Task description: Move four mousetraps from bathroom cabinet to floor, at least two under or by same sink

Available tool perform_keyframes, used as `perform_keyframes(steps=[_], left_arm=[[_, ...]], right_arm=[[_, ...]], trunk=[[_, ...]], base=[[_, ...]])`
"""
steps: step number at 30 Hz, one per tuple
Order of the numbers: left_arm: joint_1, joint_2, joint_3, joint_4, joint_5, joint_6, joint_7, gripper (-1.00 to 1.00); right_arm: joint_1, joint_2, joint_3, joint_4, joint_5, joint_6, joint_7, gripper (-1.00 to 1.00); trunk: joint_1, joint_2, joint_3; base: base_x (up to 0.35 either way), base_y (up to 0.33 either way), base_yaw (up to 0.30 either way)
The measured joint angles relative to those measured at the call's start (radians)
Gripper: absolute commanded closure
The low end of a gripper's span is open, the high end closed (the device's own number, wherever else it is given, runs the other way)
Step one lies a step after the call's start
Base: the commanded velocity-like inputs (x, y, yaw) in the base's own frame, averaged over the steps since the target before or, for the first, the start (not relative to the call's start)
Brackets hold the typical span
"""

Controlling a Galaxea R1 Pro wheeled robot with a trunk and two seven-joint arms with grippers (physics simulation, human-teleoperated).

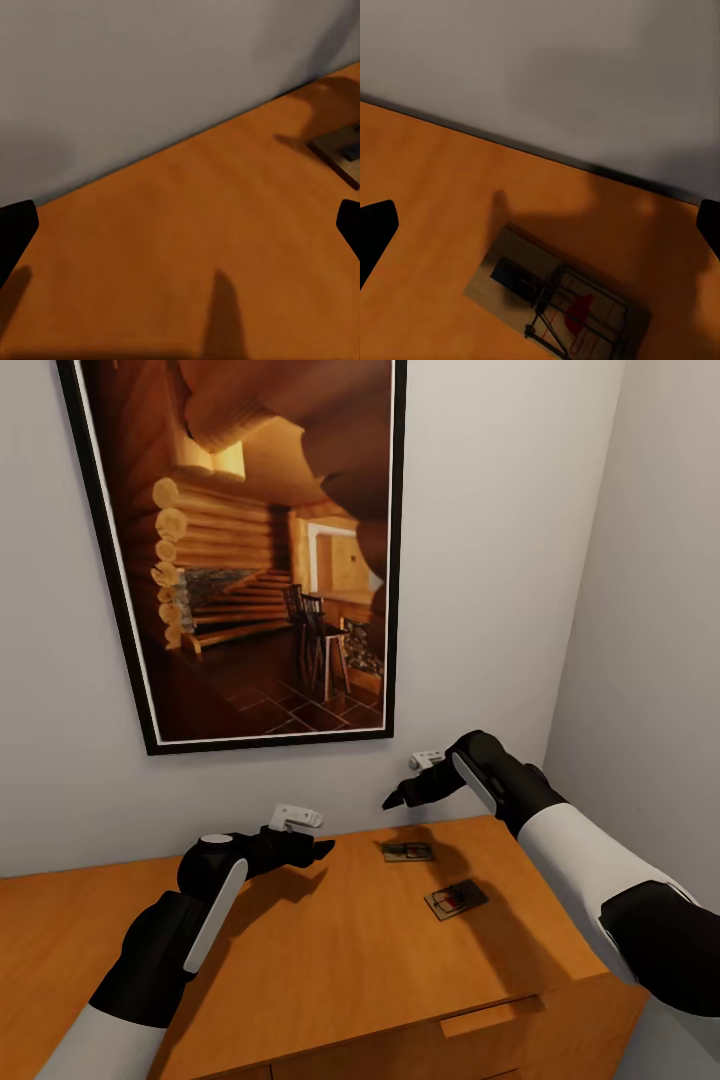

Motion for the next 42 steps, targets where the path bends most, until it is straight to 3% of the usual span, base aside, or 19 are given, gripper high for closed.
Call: perform_keyframes(steps=[7, 14, 17, 42], left_arm=[[0.0, 0.001, 0.0, 0.0, -0.001, 0.002, 0.0, -1.0], [0.0, 0.002, 0.0, 0.0, 0.0, 0.002, -0.001, -1.0], [0.0, 0.001, 0.0, 0.0, -0.001, 0.002, 0.0, -1.0], [0.0, 0.001, 0.0, 0.0, 0.0, 0.002, 0.0, -1.0]], right_arm=[[0.0, 0.001, 0.013, 0.011, 0.001, 0.0, 0.0, -1.0], [-0.001, 0.002, 0.106, 0.066, 0.004, 0.0, 0.002, -1.0], [-0.001, 0.002, 0.121, 0.075, 0.003, 0.0, 0.003, -1.0], [-0.001, 0.001, 0.143, 0.083, 0.003, 0.0, 0.003, -1.0]], trunk=[[0.0, 0.0, 0.0], [0.0, 0.0, 0.0], [0.0, 0.0, 0.0], [0.0, 0.0, 0.0]], base=[[0.0, 0.0, 0.0], [0.0, 0.0, 0.0], [0.0, 0.0, 0.0], [0.0, 0.0, 0.0]])
